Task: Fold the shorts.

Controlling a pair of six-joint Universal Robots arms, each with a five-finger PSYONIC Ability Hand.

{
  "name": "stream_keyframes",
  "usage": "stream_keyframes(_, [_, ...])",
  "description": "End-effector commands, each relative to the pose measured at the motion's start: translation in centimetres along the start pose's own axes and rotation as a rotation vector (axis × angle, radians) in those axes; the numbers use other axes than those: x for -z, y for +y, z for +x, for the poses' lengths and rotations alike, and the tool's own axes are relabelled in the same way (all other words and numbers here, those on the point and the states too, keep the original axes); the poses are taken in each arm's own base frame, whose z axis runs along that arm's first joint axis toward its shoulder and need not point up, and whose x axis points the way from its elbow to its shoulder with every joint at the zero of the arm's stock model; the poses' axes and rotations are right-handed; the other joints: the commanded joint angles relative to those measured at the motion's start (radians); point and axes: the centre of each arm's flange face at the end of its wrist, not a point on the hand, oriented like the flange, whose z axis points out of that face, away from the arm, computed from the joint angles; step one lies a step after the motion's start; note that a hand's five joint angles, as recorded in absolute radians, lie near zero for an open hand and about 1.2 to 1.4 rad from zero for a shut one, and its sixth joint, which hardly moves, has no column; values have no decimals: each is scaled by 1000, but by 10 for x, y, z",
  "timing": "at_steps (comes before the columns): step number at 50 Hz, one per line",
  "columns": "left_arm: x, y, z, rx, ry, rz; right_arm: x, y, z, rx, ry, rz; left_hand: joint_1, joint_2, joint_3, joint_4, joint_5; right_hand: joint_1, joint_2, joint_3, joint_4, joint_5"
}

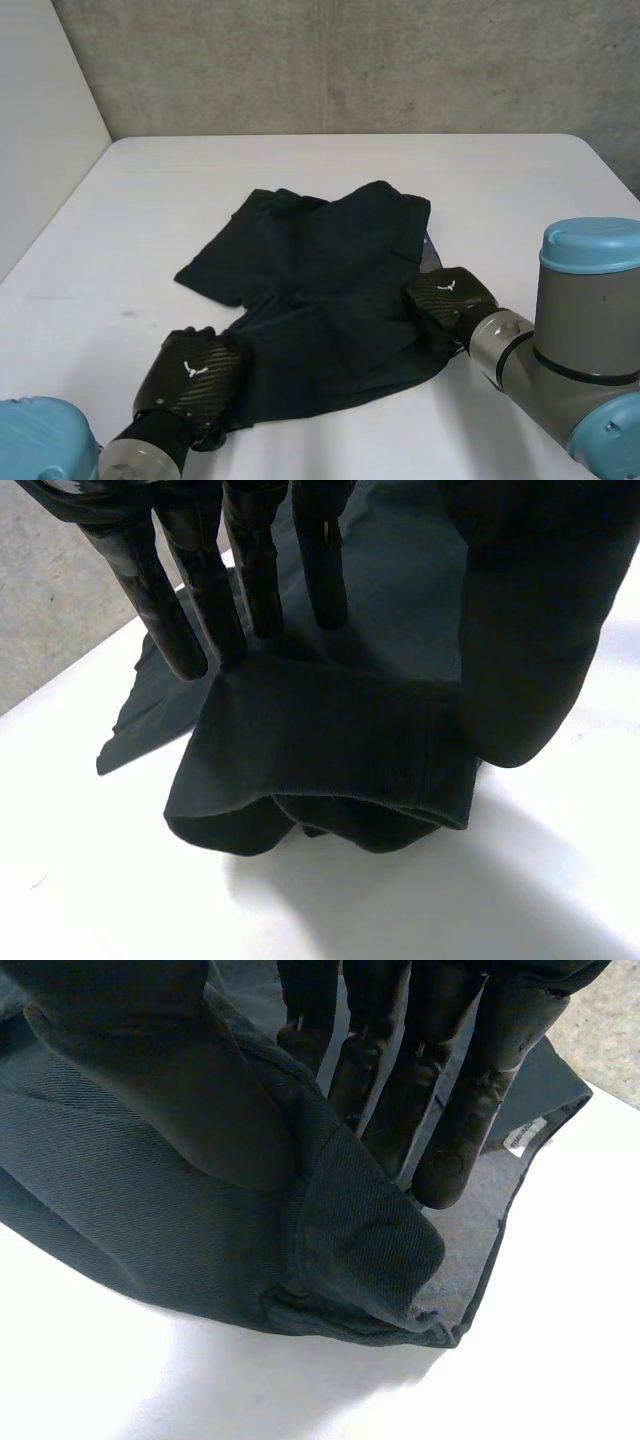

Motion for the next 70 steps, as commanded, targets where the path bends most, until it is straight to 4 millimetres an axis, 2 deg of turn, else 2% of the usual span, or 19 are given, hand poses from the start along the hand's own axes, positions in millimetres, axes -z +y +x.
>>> stream_keyframes(1, [-10, 6, 5, -2, 3, 6, 0, 1, -1, 0, -1, -4, 43, 43, 38, 50, 54, 420, 220, 203, 207, 236])
stream_keyframes(16, [-22, 22, 7, -23, -40, -45, -2, 2, 1, 9, 4, 3, 87, 87, 82, 94, 98, 420, 220, 203, 207, 236])
stream_keyframes(23, [-27, 20, 6, -73, -67, 4, -3, 2, 1, 16, 5, 3, 319, 319, 314, 326, 330, 420, 220, 203, 207, 236])
stream_keyframes(29, [-28, 16, 5, -137, -79, 36, -4, 1, 3, 30, 10, 4, 319, 319, 314, 327, 330, 420, 220, 203, 207, 236])
stream_keyframes(39, [-29, 15, 5, -147, -77, 38, -3, 3, 1, 34, 6, 1, 351, 351, 346, 359, 362, 420, 220, 203, 207, 236])
stream_keyframes(42, [-28, 12, 4, -144, -80, 48, -4, 3, 1, 37, 6, 1, 444, 445, 440, 452, 456, 420, 220, 203, 207, 236])
stream_keyframes(43, [-28, 10, 3, -139, -83, 57, -4, 2, 1, 41, 5, 1, 602, 602, 597, 610, 613, 420, 220, 203, 207, 236])
stream_keyframes(47, [-34, 6, -3, -129, -103, 62, -5, 4, 1, 78, 3, -8, 925, 926, 921, 933, 937, 420, 220, 203, 207, 236])
stream_keyframes(52, [-49, -3, -26, -104, -166, 41, -1, -4, 5, 153, 16, -3, 926, 926, 921, 934, 937, 420, 220, 203, 207, 236])
stream_keyframes(54, [-48, -11, -31, -104, -165, 48, 7, -12, 6, 228, 25, -11, 926, 926, 921, 934, 937, 420, 220, 203, 207, 236])
stream_keyframes(57, [-34, -40, -42, -105, -158, 119, 24, -29, 13, 307, 60, -8, 926, 926, 921, 934, 937, 420, 220, 203, 207, 236])
stream_keyframes(58, [-26, -52, -45, -102, -136, 146, 36, -38, 18, 354, 93, -8, 926, 926, 921, 934, 937, 420, 220, 203, 207, 236])
stream_keyframes(62, [-15, -71, -59, -84, -115, 187, 60, -54, 21, 448, 133, -4, 926, 926, 921, 934, 937, 420, 220, 203, 207, 236])
stream_keyframes(65, [-11, -73, -63, -75, -92, 181, 74, -56, 16, 482, 120, -18, 926, 926, 921, 934, 937, 420, 220, 203, 207, 236])
stream_keyframes(70, [-15, -62, -69, -57, -57, 114, 80, -44, 8, 477, 55, -98, 926, 926, 921, 934, 937, 420, 220, 203, 207, 236])
